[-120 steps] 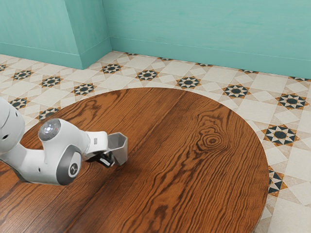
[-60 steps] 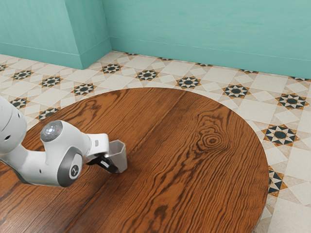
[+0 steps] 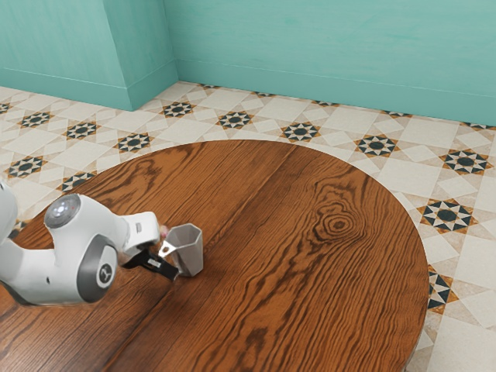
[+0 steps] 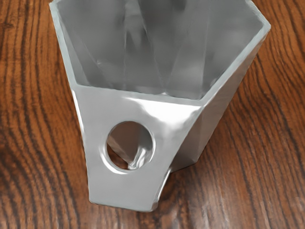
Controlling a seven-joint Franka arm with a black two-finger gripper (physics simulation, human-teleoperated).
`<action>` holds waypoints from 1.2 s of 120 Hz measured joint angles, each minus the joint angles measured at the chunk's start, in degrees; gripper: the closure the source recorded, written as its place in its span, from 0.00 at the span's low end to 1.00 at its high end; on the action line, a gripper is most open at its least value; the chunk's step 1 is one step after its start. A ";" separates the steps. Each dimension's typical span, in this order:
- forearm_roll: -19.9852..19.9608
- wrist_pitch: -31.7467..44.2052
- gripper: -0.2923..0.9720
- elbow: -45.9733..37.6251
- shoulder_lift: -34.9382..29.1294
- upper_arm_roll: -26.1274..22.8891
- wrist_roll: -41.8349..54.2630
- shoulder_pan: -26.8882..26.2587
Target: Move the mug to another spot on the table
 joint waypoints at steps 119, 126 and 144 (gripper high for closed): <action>24.75 -87.39 0.23 66.67 5.84 4.79 -18.87 6.00; 25.00 -89.20 0.23 67.24 5.62 5.37 -18.72 5.87; 25.27 -92.08 0.23 67.47 5.45 5.69 -18.39 6.49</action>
